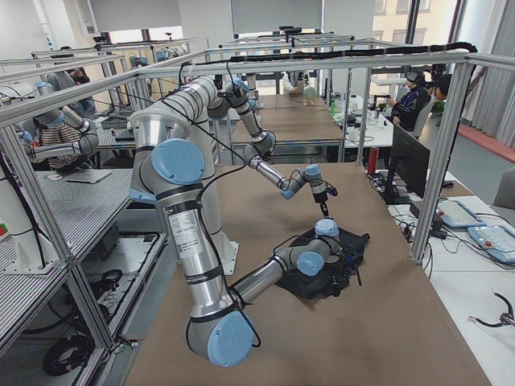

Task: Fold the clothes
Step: 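Fold the shirt's side over toward the far side with the left gripper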

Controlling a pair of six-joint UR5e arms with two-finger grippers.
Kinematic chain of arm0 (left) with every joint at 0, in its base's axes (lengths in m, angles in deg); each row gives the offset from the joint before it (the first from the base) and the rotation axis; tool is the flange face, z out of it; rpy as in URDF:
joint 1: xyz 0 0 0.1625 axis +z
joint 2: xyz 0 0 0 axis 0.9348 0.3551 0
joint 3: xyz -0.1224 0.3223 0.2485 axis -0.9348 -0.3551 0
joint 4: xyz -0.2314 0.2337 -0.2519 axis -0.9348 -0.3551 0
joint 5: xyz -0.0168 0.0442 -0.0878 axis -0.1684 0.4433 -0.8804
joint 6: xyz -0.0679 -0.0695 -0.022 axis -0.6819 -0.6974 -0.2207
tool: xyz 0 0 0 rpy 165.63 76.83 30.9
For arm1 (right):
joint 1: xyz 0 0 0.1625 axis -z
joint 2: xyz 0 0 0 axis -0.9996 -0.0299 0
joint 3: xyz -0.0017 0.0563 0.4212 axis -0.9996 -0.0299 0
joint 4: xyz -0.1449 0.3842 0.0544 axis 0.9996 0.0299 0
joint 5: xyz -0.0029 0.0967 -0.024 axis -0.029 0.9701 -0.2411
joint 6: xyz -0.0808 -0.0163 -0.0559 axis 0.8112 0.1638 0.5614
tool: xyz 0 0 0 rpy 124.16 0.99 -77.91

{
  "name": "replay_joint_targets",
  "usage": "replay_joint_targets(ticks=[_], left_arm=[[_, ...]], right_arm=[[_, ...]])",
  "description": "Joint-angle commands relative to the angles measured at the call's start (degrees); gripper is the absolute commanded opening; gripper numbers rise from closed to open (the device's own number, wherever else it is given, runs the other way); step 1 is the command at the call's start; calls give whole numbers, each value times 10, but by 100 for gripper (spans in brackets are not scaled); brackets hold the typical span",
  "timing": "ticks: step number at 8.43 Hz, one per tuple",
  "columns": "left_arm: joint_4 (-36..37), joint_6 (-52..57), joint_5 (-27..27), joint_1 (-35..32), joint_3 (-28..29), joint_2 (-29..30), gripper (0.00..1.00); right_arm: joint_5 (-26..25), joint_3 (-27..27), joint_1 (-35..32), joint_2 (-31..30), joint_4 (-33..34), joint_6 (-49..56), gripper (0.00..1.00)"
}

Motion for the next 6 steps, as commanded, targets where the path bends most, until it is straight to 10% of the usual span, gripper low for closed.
replay_joint_targets(ticks=[1, 4, 6], left_arm=[[3, 33, 0, -41, 235, 198, 0], [2, 59, 29, -42, 410, 339, 0], [0, 125, 41, -46, 428, 351, 0]], right_arm=[[-1, 0, 0, 1, 0, -5, 94], [-1, 0, 1, 0, 1, -8, 94], [-2, -3, 1, 0, 0, -7, 94]])
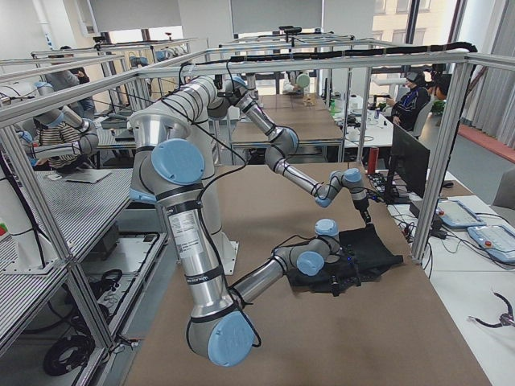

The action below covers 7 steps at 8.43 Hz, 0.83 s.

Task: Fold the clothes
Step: 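Fold the shirt's side over toward the far side with the left gripper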

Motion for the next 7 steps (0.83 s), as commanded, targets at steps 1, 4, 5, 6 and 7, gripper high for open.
replay_joint_targets(ticks=[1, 4, 5, 6, 7], left_arm=[[-2, 104, 11, -8, 31, 24, 14], [1, 157, -47, -53, -76, -42, 94], [2, 156, -71, -58, -101, -58, 94], [2, 156, -73, -56, -108, -67, 94], [2, 155, -72, -55, -109, -69, 94]], right_arm=[[-1, -3, 0, 0, 0, 1, 94], [-4, -7, 12, 8, 1, 0, 94], [-8, -27, 24, 31, 0, -25, 93], [-22, -47, 41, 43, -3, -95, 91], [-57, -48, 65, 40, -33, -170, 89]])
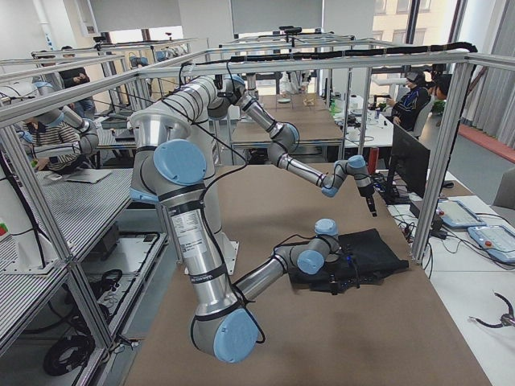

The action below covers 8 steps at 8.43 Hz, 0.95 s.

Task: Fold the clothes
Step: 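Press the folded edge with the right gripper while the left gripper holds back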

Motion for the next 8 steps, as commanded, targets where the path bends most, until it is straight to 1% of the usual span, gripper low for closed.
replay_joint_targets(ticks=[1, 2, 3, 4, 5, 7, 8], left_arm=[[1, -1, -9, -1, -18, -17, 94], [1, -2, -9, 1, -18, -17, 94], [1, -3, -9, 2, -18, -17, 94], [1, -4, -9, 3, -17, -17, 94], [1, -4, -9, 3, -18, -17, 94], [1, -4, -9, 4, -17, -17, 94], [1, -4, -8, 4, -17, -17, 94]], right_arm=[[-77, -27, 54, 7, -71, -213, 89], [-91, -48, 62, 8, -115, -266, 89], [-104, -67, 84, 7, -156, -295, 88], [-131, -81, 103, 5, -176, -324, 85], [-156, -82, 119, 6, -182, -345, 78], [-155, -76, 122, 4, -182, -358, 69], [-154, -75, 122, -5, -182, -356, 68]])
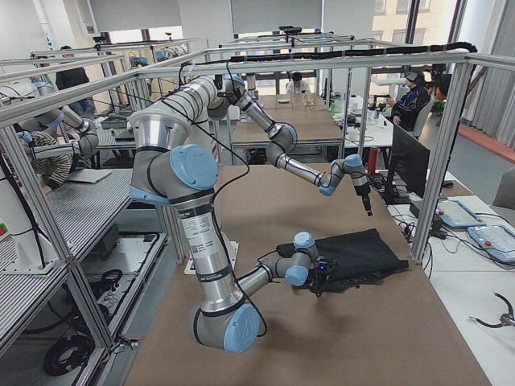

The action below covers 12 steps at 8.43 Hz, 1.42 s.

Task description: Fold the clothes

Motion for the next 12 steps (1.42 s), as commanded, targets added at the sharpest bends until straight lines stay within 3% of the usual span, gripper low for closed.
replay_joint_targets(ticks=[1, 2, 4, 7, 8, 10, 12], left_arm=[[0, 1, 1, 3, 0, -1, 94], [0, 1, 1, 4, 0, -1, 94], [-2, 1, 1, 4, -1, -4, 94], [-4, 1, 1, 4, 0, -5, 94], [-4, 1, 1, 4, -1, -5, 94], [-4, -1, 1, 4, -1, -5, 94], [-5, -4, 0, 3, -1, -5, 94]], right_arm=[[-3, 7, 6, -18, -3, -2, 67], [-4, 10, 11, -22, -12, -2, 58], [-5, 11, 13, -26, -19, -9, 26], [-6, 12, 14, -24, -19, -10, 13], [-6, 14, 14, -24, -19, -10, 0], [-2, 44, 13, -28, -10, -9, 0], [-6, 125, 39, -79, 5, -9, 0]])
